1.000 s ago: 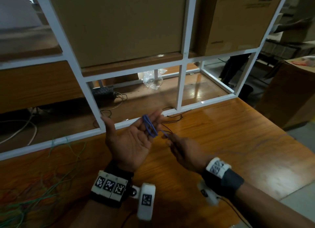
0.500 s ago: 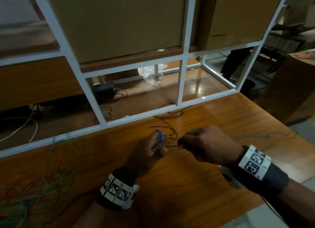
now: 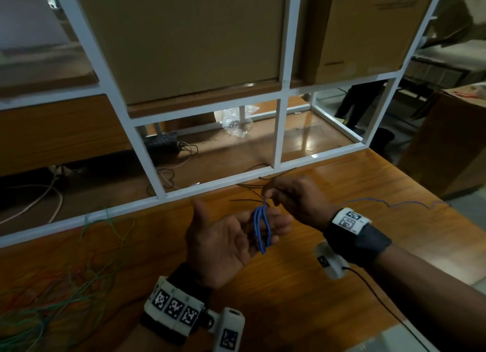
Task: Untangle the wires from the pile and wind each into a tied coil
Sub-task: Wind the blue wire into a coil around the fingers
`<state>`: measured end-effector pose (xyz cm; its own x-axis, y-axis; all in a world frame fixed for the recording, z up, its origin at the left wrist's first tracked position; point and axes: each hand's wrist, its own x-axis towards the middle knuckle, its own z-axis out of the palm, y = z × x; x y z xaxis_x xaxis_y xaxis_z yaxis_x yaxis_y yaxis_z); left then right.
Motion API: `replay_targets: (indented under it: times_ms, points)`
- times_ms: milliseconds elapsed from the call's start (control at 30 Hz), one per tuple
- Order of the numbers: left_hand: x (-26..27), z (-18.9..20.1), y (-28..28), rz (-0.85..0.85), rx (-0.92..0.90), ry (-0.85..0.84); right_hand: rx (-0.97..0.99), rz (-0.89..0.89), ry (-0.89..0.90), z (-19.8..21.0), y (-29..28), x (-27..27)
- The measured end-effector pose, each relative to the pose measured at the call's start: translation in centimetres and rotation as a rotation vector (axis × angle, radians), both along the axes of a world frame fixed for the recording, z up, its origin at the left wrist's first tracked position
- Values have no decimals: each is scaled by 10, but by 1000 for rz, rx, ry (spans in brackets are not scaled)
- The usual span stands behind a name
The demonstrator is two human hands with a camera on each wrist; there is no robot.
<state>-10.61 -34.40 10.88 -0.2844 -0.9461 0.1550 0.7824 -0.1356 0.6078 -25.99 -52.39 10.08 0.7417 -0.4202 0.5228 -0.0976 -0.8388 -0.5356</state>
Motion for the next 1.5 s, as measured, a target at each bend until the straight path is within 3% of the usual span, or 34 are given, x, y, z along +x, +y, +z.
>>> replay_targets:
  times_ms: [167,267,333,433,533,700,767,900,967,1033,1133,1300,1433,1500]
  points:
    - [4,15,-6,218,-67,222,-56,14,103,-22,30,9]
    - [10,19,-23,407,-126,148,-118,-2,365,-43,50,14]
    - [20,12,-34,601,-115,-129,-140,-8,480,-51,57,11]
    - [41,-8,-39,800,-106,-746,-98,38,518,-46,54,-6]
    - [63,-32,-30,698,-163,-1189,-167,26,448,-29,42,-29]
    - [45,-40,-13,463,-249,-1619,-347,-15,309,8,13,-40]
    - [33,-32,-11,374,-264,-1563,-384,-21,255,22,2,-34]
    - [25,-4,-7,158,-96,-1056,-307,-115,148,32,-17,-17]
    - [27,3,-6,197,-96,-768,-240,-150,92,25,-17,-6]
    - [25,4,-7,350,-24,-513,-165,-124,75,12,-6,4]
    - [17,1,-14,738,88,-540,-65,-22,122,-16,20,17]
    - [24,4,-15,827,223,-279,75,-11,285,-61,42,14]
    - [23,-12,-24,1000,263,-529,46,63,450,-60,66,7]
    - [23,-20,-27,1055,279,-561,-18,79,503,-52,71,5]
